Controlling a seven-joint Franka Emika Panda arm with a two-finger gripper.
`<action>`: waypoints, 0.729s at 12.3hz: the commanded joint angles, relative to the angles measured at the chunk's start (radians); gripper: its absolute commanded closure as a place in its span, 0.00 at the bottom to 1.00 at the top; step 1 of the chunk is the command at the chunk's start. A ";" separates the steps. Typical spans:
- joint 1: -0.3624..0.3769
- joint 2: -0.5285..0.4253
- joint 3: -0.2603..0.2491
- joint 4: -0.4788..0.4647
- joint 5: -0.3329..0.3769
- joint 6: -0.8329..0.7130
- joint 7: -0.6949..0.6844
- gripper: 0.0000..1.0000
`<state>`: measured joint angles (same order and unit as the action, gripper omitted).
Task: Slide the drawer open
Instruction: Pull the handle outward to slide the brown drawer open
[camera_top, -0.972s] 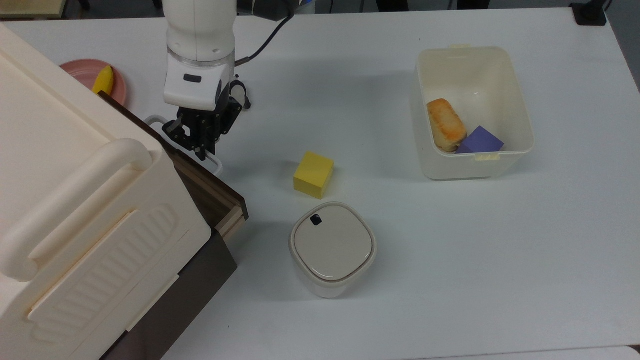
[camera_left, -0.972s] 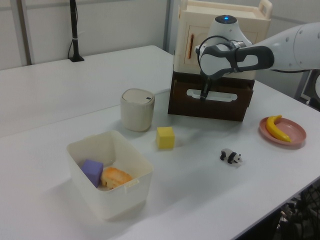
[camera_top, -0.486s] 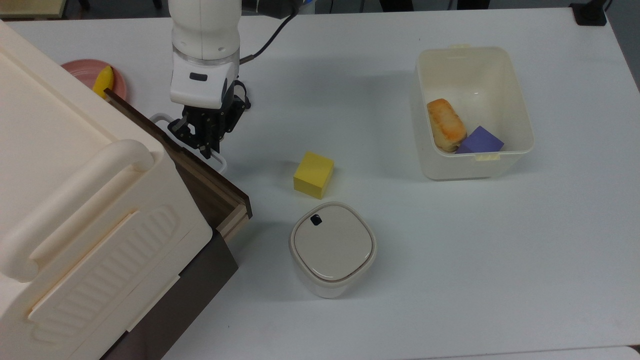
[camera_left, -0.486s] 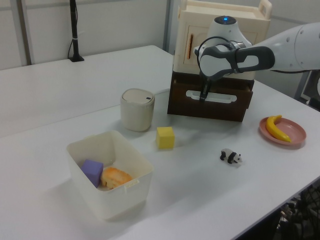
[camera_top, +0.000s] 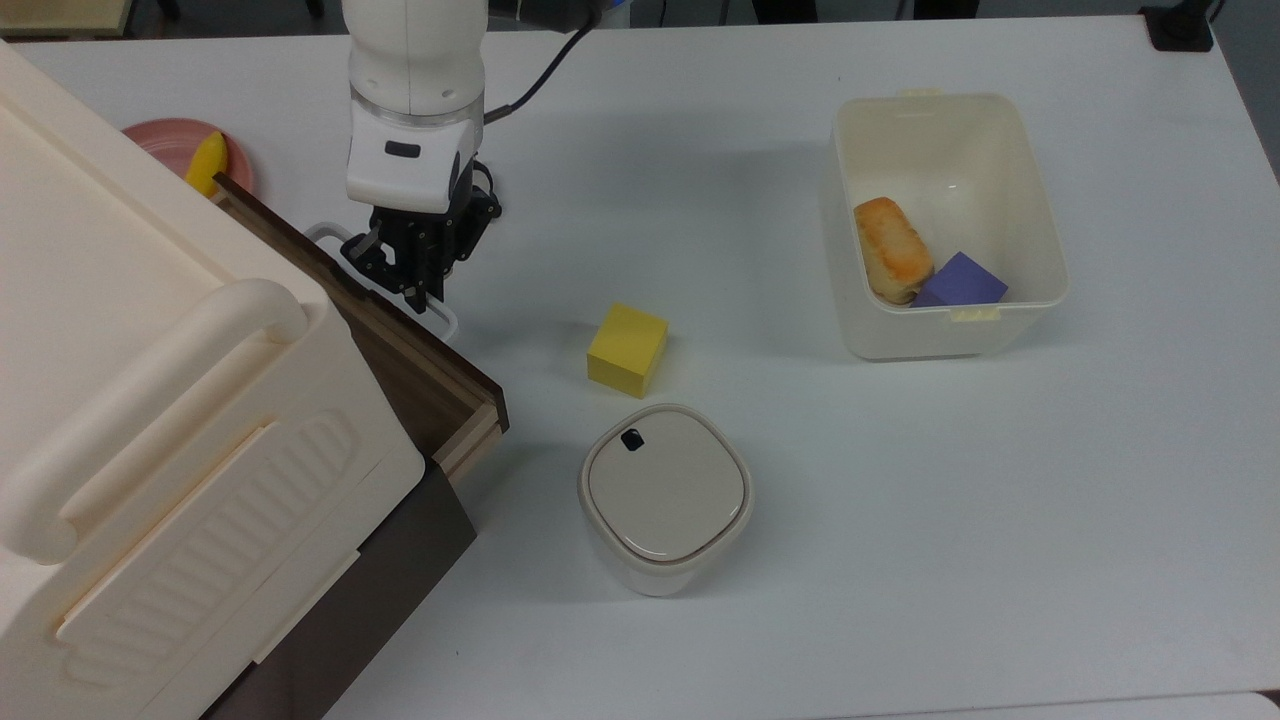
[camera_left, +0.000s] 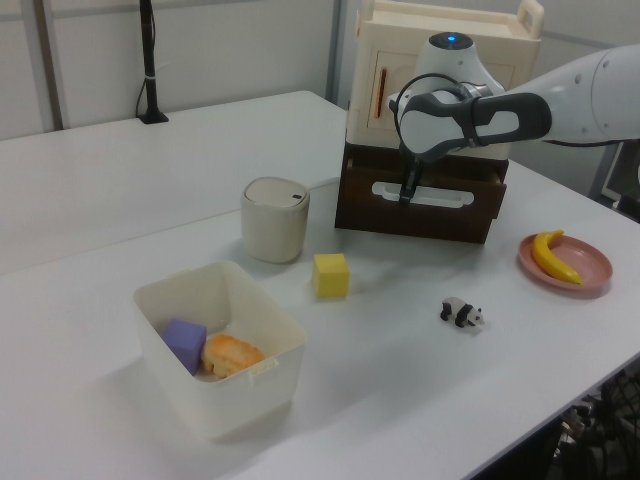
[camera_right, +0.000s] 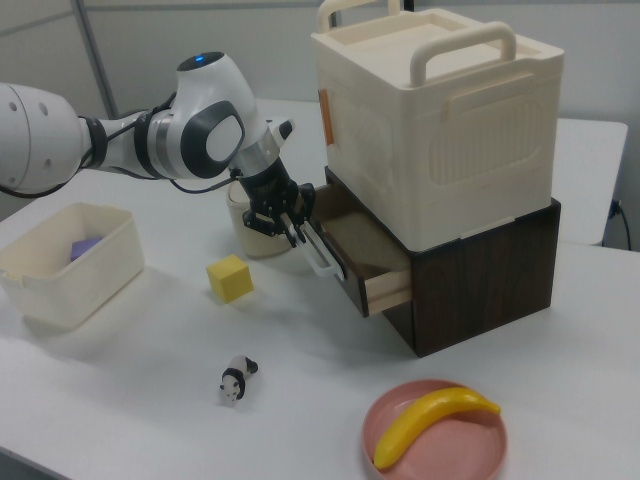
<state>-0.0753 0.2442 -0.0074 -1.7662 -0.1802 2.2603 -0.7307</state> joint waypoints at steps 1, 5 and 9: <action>0.014 -0.065 0.017 -0.042 0.013 -0.044 0.014 0.99; 0.014 -0.077 0.017 -0.058 0.013 -0.045 0.013 0.99; 0.015 -0.072 0.017 -0.065 0.013 -0.045 0.001 0.99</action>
<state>-0.0726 0.2221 0.0020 -1.7848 -0.1797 2.2346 -0.7307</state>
